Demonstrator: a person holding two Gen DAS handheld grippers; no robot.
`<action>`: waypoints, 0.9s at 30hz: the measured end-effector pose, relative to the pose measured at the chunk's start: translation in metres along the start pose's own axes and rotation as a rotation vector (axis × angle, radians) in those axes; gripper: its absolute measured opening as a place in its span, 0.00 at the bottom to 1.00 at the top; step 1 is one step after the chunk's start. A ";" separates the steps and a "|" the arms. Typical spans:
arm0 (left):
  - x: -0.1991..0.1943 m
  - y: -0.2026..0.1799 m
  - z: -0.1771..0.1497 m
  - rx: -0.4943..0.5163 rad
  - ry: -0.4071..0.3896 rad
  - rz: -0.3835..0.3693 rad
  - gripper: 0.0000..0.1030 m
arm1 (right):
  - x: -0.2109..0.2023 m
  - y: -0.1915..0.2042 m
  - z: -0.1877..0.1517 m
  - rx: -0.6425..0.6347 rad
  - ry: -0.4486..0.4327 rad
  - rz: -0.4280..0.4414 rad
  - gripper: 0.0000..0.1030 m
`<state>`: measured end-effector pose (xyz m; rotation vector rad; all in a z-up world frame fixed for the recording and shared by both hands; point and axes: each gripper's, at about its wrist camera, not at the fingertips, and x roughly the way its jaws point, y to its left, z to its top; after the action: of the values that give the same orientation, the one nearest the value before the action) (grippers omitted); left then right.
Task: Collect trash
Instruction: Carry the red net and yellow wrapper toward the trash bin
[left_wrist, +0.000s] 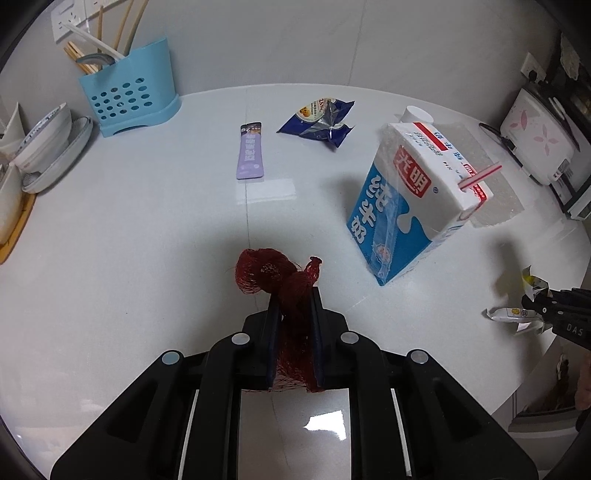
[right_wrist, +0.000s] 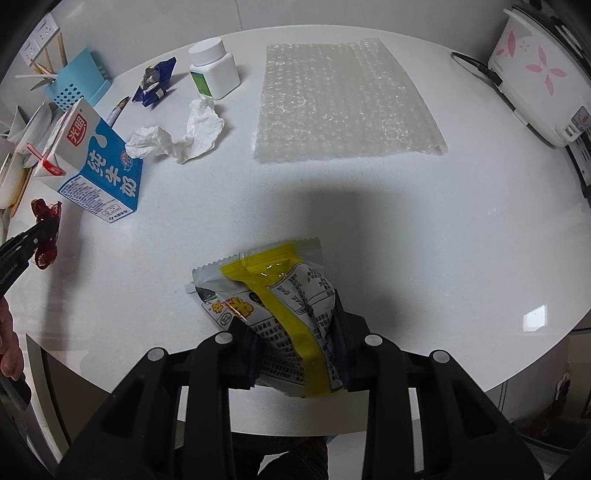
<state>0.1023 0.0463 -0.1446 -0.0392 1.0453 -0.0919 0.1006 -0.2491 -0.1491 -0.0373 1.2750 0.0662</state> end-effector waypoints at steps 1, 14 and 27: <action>-0.002 -0.001 -0.001 -0.001 -0.001 0.000 0.13 | -0.001 0.002 0.000 -0.002 -0.004 0.002 0.28; -0.037 -0.029 -0.024 0.008 -0.032 -0.004 0.13 | -0.025 0.002 -0.013 -0.026 -0.057 0.027 0.28; -0.076 -0.062 -0.068 0.010 -0.060 -0.023 0.13 | -0.064 0.000 -0.041 -0.078 -0.127 0.047 0.28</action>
<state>0.0018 -0.0077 -0.1083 -0.0448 0.9846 -0.1159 0.0431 -0.2538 -0.0994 -0.0694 1.1465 0.1562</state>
